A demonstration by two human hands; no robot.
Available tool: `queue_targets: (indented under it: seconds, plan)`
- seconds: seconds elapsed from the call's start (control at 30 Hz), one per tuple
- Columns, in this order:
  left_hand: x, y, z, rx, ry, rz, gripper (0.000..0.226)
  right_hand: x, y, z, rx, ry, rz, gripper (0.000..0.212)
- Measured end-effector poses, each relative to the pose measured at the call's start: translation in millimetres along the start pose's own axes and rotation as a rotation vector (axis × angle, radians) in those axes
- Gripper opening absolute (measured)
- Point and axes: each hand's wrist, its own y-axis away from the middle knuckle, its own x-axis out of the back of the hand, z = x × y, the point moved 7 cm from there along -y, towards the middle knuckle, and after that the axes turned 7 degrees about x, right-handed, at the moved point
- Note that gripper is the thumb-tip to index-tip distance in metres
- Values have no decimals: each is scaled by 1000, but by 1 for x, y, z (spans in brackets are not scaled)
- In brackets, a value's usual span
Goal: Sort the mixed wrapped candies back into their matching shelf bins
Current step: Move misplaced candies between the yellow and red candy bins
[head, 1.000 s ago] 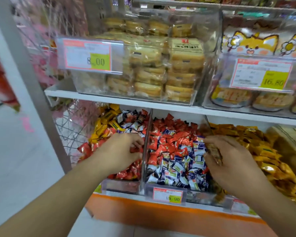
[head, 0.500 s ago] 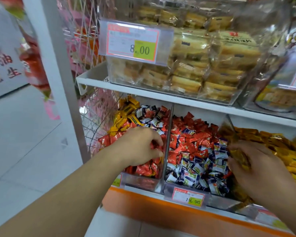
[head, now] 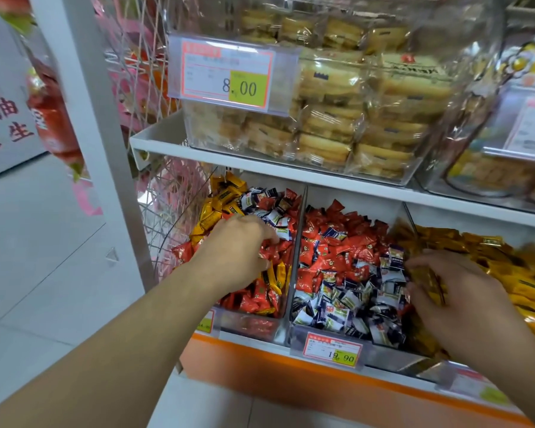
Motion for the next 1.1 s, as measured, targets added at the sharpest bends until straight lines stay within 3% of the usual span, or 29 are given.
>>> queue_targets:
  seconds: [0.07, 0.23, 0.5, 0.83, 0.93, 1.0, 1.1]
  plan:
    - [-1, 2, 8, -69, 39, -42, 46, 0, 0, 0, 3, 1, -4, 32]
    - [-9, 3, 13, -150, 74, -125, 19, 2, 1, -1, 14, -3, 4, 32]
    - [-13, 1, 7, -96, -78, -126, 30, 0, 0, -3, 31, -4, -10, 30]
    - [-3, 3, 3, -66, -66, -22, 14, 0, 0, 0, 27, -4, -14, 29]
    - [1, 1, -6, -39, -64, 51, 30, 1, -1, 0, 25, -6, -19, 29]
    - [-2, 0, -5, -83, -29, 23, 43, 1, -2, -1, 28, -5, -18, 29]
    - [-11, 2, 3, -144, 52, -114, 29, 1, -2, -2, 30, 1, -20, 28]
